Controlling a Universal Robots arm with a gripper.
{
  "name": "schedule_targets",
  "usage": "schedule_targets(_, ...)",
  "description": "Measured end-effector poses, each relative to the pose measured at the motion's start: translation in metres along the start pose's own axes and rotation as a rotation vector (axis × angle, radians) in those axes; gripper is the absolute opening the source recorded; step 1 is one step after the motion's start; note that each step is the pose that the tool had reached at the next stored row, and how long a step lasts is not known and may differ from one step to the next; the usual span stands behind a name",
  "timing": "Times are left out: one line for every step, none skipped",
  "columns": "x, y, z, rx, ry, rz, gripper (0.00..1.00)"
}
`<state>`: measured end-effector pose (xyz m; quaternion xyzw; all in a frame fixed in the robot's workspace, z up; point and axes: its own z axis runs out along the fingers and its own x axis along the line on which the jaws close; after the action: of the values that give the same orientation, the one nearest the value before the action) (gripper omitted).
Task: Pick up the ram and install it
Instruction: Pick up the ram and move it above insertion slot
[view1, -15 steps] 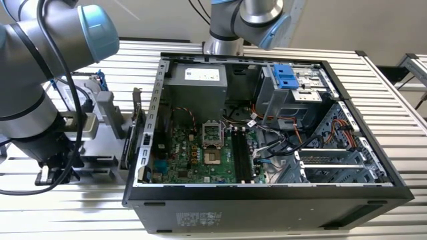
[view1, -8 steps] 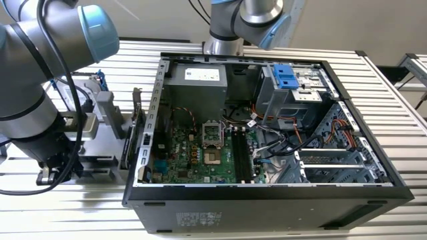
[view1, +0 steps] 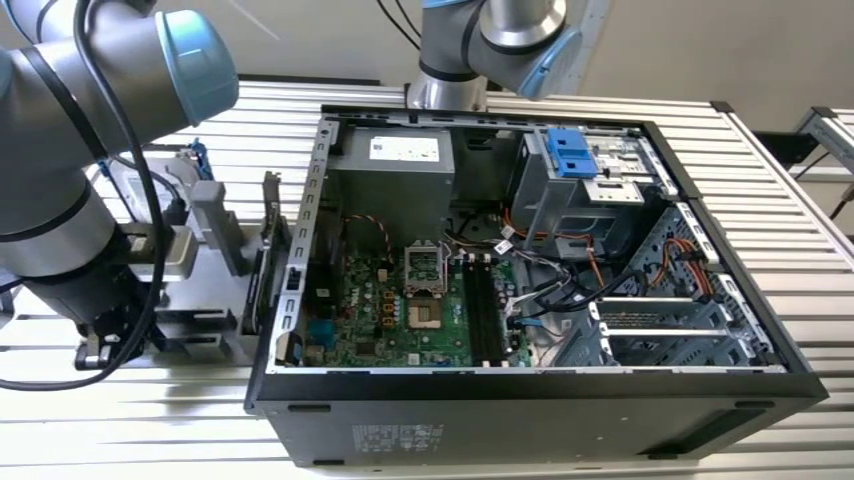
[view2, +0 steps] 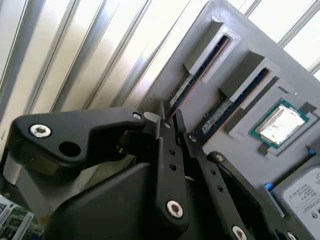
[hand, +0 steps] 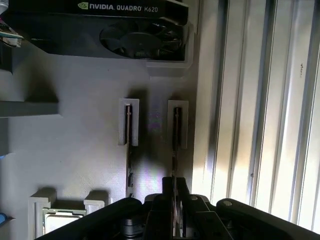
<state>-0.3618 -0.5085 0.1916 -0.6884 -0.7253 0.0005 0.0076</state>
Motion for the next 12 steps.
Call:
schedule_targets(0.0,0.0,0.0001,0.0,-0.0001,0.0,0.0)
schedule_targets(0.0,0.0,0.0001,0.0,-0.0001,0.0,0.0)
schedule_targets(0.0,0.0,0.0002,0.0,0.0,0.0,0.0)
schedule_targets(0.0,0.0,0.0002,0.0,-0.0001,0.0,0.0)
schedule_targets(0.0,0.0,0.0002,0.0,-0.0001,0.0,0.0)
schedule_targets(0.0,0.0,0.0002,0.0,-0.0001,0.0,0.0)
schedule_targets(0.0,0.0,0.0003,0.0,-0.0001,0.0,0.0)
schedule_targets(0.0,0.0,0.0003,0.0,-0.0001,0.0,0.0)
schedule_targets(0.0,0.0,0.0003,0.0,-0.0001,0.0,0.0)
schedule_targets(0.0,0.0,0.0004,-0.0001,0.0,0.0,0.0)
schedule_targets(0.0,0.0,0.0004,0.0,-0.0001,0.0,0.0)
schedule_targets(0.0,0.0,0.0004,0.0,-0.0001,0.0,0.0)
